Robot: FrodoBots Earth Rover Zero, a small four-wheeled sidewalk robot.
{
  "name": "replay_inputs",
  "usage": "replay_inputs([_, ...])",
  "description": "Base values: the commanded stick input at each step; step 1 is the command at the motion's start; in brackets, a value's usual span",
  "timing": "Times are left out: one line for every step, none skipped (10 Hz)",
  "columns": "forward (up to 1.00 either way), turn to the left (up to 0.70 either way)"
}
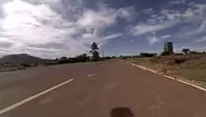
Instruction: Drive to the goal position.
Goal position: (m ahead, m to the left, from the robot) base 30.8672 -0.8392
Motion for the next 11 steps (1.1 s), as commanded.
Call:
replay_inputs([0.70, 0.00])
replay_inputs([0.70, 0.00])
replay_inputs([0.70, 0.00])
replay_inputs([0.70, -0.01])
replay_inputs([0.70, -0.11])
replay_inputs([0.70, -0.22])
replay_inputs([0.70, -0.32])
replay_inputs([0.70, 0.00])
replay_inputs([0.70, 0.00])
replay_inputs([0.70, 0.00])
replay_inputs([0.70, 0.00])
